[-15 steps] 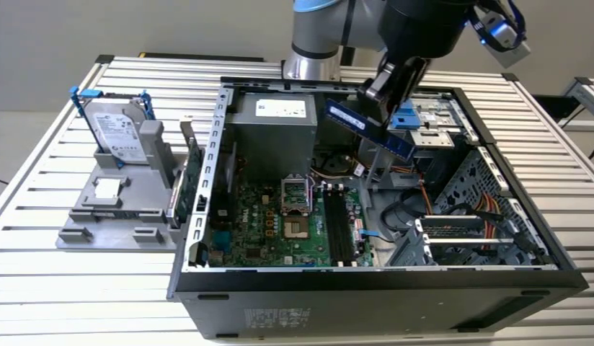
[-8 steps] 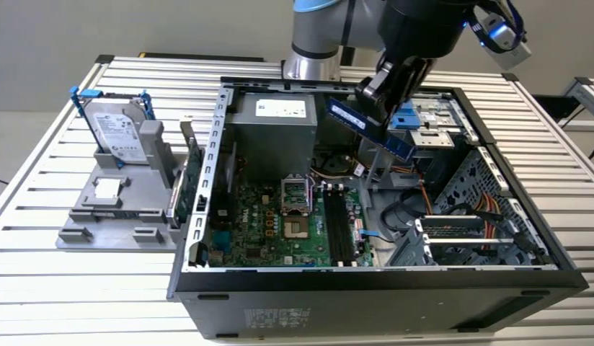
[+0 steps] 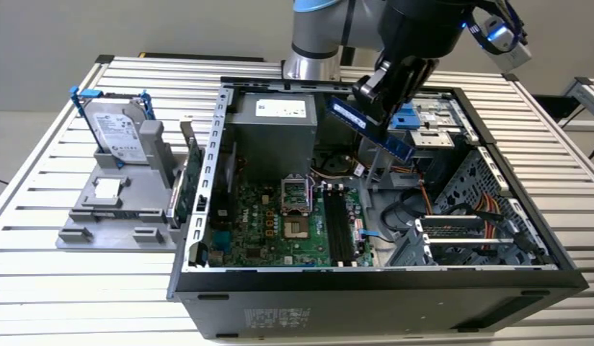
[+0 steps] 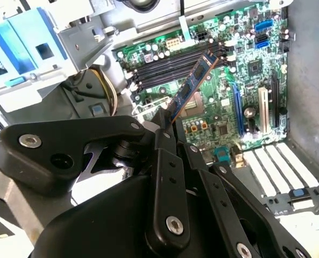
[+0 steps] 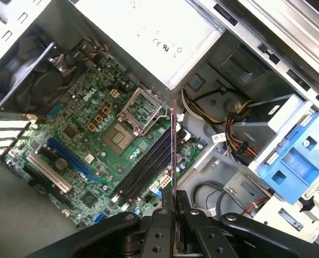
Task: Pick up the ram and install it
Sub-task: 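Pick up the ram and move it above insertion slot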
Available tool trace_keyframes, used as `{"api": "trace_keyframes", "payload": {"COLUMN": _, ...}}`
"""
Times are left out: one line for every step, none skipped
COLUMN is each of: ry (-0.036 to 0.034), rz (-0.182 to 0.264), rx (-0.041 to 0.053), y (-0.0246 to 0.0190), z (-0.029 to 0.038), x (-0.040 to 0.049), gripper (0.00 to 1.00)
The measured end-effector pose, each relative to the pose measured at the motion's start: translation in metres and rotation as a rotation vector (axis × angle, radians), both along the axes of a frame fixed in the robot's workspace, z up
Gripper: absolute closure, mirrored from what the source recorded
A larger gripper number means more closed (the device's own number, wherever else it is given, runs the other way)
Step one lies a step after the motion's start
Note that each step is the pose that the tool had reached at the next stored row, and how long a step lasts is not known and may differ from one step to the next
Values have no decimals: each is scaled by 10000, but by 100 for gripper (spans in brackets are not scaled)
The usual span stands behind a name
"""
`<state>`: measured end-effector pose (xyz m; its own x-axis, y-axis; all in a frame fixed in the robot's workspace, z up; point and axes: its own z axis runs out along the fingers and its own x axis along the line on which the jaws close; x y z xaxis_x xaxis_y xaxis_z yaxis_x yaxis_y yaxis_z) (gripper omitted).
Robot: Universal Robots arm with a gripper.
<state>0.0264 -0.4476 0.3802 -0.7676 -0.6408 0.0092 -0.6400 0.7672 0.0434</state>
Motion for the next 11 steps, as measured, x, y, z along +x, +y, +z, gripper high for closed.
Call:
{"api": "trace_keyframes", "payload": {"ry": 0, "rz": -73, "rx": 1, "y": 0, "z": 0, "x": 0, "gripper": 100}}
{"api": "trace_keyframes", "payload": {"ry": 0, "rz": -148, "rx": 1, "y": 0, "z": 0, "x": 0, "gripper": 100}}
{"api": "trace_keyframes", "payload": {"ry": 0, "rz": -219, "rx": 0, "y": 0, "z": 0, "x": 0, "gripper": 100}}
{"api": "trace_keyframes", "payload": {"ry": 0, "rz": -294, "rx": 0, "y": 0, "z": 0, "x": 0, "gripper": 100}}
{"api": "trace_keyframes", "payload": {"ry": 0, "rz": -370, "rx": 0, "y": 0, "z": 0, "x": 0, "gripper": 100}}
{"api": "trace_keyframes", "payload": {"ry": 0, "rz": -440, "rx": 0, "y": 0, "z": 0, "x": 0, "gripper": 100}}
{"api": "trace_keyframes", "payload": {"ry": -1, "rz": -516, "rx": 1, "y": 0, "z": 0, "x": 0, "gripper": 100}}
{"api": "trace_keyframes", "payload": {"ry": 0, "rz": -590, "rx": 0, "y": 0, "z": 0, "x": 0, "gripper": 100}}
{"api": "trace_keyframes", "payload": {"ry": 0, "rz": -667, "rx": 0, "y": 0, "z": 0, "x": 0, "gripper": 100}}
{"api": "trace_keyframes", "payload": {"ry": 0, "rz": -739, "rx": 0, "y": 0, "z": 0, "x": 0, "gripper": 100}}
{"api": "trace_keyframes", "payload": {"ry": 0, "rz": -813, "rx": 0, "y": 0, "z": 0, "x": 0, "gripper": 100}}
